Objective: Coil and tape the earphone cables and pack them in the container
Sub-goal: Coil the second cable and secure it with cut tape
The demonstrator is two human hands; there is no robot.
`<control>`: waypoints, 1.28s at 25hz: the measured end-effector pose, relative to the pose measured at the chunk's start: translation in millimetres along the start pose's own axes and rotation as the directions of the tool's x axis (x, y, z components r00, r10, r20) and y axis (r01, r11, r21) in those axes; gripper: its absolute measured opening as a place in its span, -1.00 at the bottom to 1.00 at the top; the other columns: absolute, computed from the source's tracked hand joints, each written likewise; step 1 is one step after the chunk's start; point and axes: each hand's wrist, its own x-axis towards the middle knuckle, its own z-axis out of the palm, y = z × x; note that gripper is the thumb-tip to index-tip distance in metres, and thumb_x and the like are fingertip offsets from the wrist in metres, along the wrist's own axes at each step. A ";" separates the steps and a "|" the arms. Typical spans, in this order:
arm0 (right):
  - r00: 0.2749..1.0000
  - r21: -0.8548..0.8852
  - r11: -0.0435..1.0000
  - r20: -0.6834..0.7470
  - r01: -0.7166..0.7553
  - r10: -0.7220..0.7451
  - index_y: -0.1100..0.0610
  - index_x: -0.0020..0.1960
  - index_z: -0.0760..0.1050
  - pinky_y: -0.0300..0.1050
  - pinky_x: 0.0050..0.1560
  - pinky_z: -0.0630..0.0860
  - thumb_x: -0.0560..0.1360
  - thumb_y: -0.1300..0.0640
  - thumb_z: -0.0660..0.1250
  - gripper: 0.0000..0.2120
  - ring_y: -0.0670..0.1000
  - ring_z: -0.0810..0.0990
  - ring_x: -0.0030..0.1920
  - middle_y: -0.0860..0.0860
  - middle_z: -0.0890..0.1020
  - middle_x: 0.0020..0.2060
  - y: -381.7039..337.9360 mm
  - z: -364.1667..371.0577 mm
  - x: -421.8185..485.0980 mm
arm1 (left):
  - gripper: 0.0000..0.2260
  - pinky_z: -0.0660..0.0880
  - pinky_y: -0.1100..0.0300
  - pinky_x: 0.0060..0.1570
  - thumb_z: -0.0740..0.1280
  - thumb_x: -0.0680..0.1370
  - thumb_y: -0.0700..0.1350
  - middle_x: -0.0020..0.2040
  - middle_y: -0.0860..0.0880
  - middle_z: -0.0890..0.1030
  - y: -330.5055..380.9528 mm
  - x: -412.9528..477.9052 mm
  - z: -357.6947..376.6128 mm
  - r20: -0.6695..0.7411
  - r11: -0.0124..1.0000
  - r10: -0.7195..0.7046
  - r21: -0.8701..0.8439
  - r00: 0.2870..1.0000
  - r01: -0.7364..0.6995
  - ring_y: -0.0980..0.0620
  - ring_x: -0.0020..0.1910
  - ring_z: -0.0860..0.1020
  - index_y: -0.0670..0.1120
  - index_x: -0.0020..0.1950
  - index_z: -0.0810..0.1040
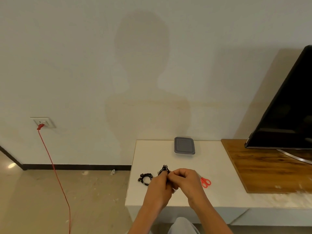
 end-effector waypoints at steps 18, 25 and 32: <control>0.998 -0.222 0.975 -0.057 0.025 -0.039 0.08 -0.29 0.22 -0.35 -0.44 0.29 0.45 0.29 0.30 -0.70 -0.06 0.30 -0.40 -0.01 0.37 -0.39 -14.9 11.7 -6.7 | -0.78 0.50 0.24 -0.11 0.18 0.57 -0.26 -0.12 0.02 0.58 6.0 -9.5 4.5 -0.044 0.997 0.001 0.075 0.999 0.002 0.05 -0.17 0.55 -0.16 0.22 0.42; 0.977 -0.441 0.881 -0.038 0.172 -0.210 0.01 -0.32 0.14 -0.27 -0.42 0.31 0.53 0.32 0.14 -0.65 -0.11 0.30 -0.39 -0.07 0.35 -0.40 -6.6 13.4 -14.5 | -0.60 0.53 0.34 -0.04 0.14 0.55 -0.43 -0.11 0.19 0.70 9.5 -27.9 -18.5 0.298 0.803 0.065 -0.582 0.952 0.127 0.30 -0.03 0.62 0.08 0.06 0.47; 0.924 -0.646 0.710 -0.020 0.279 -0.381 0.09 -0.15 0.24 -0.17 -0.21 0.31 0.57 0.22 0.08 -0.87 0.07 0.46 -0.22 -0.03 0.42 -0.32 -5.7 14.8 -14.7 | -0.65 0.49 0.17 -0.03 0.06 0.54 -0.42 -0.05 -0.23 0.59 -0.3 -15.5 -9.6 0.352 0.410 -0.045 -0.847 0.935 0.339 -0.04 -0.08 0.54 -0.24 0.03 0.64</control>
